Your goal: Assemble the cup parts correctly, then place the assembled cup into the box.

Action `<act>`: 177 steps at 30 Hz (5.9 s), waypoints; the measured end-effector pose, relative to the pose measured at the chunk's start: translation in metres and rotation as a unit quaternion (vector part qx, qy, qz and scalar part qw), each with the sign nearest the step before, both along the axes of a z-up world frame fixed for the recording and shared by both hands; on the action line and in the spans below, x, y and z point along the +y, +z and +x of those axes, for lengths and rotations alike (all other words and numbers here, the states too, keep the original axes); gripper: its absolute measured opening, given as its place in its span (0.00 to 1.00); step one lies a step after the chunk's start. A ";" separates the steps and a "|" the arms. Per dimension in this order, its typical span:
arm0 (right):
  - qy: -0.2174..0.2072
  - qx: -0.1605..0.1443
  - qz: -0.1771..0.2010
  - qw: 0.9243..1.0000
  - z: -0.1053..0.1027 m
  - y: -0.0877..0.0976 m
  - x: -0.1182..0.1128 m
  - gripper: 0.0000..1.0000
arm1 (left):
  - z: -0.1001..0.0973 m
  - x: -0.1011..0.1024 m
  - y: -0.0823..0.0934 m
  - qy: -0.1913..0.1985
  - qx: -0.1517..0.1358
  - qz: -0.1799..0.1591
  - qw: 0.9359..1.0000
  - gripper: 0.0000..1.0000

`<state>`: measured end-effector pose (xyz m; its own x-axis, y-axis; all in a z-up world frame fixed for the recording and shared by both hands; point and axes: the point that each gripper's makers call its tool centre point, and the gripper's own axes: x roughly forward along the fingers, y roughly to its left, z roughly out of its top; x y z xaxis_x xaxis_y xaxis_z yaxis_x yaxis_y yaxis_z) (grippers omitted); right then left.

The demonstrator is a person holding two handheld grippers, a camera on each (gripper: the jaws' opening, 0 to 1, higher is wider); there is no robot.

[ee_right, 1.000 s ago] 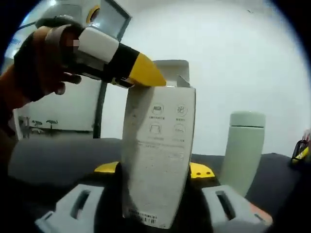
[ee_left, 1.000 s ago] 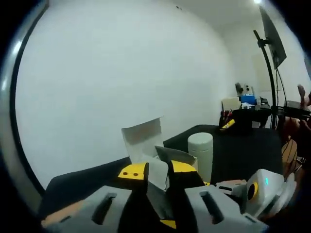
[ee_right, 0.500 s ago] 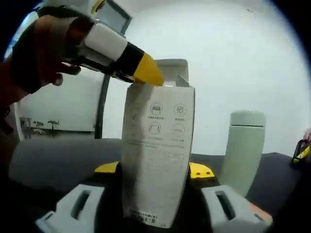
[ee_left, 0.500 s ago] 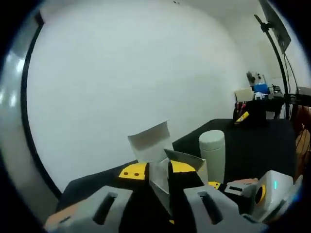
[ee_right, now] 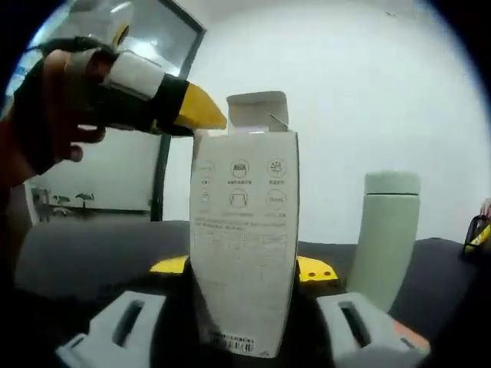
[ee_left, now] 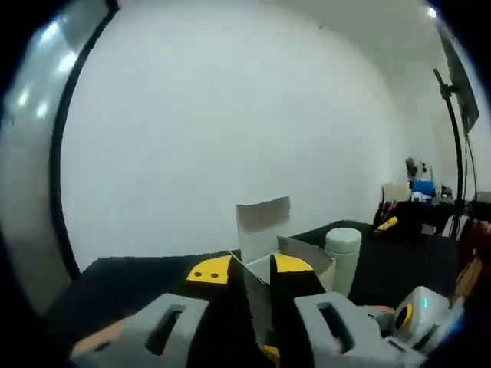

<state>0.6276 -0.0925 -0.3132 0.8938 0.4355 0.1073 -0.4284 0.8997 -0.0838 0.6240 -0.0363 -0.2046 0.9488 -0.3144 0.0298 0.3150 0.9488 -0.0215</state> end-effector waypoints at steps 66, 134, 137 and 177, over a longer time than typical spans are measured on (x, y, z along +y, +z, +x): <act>0.007 -0.001 0.005 1.000 -0.001 -0.001 0.001 0.48 | 0.030 -0.089 0.002 -0.084 0.066 0.163 0.981 0.05; 0.014 -0.004 0.009 1.000 -0.003 -0.001 0.002 0.48 | -0.003 -0.039 0.086 -0.119 -0.028 -0.014 0.992 0.27; 0.017 0.001 0.012 1.000 -0.002 -0.001 0.001 0.48 | -0.019 -0.033 0.087 -0.154 -0.054 -0.013 0.986 0.43; 0.137 0.045 -0.055 0.988 -0.053 0.032 -0.142 0.68 | -0.005 -0.031 -0.058 -0.297 -0.022 0.056 0.953 0.79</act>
<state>0.5741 -0.2341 -0.2807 0.7451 0.6663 -0.0286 -0.6641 0.7373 -0.1241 0.6189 -0.0678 -0.2623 0.6008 -0.7994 -0.0004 0.7958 0.5980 0.0952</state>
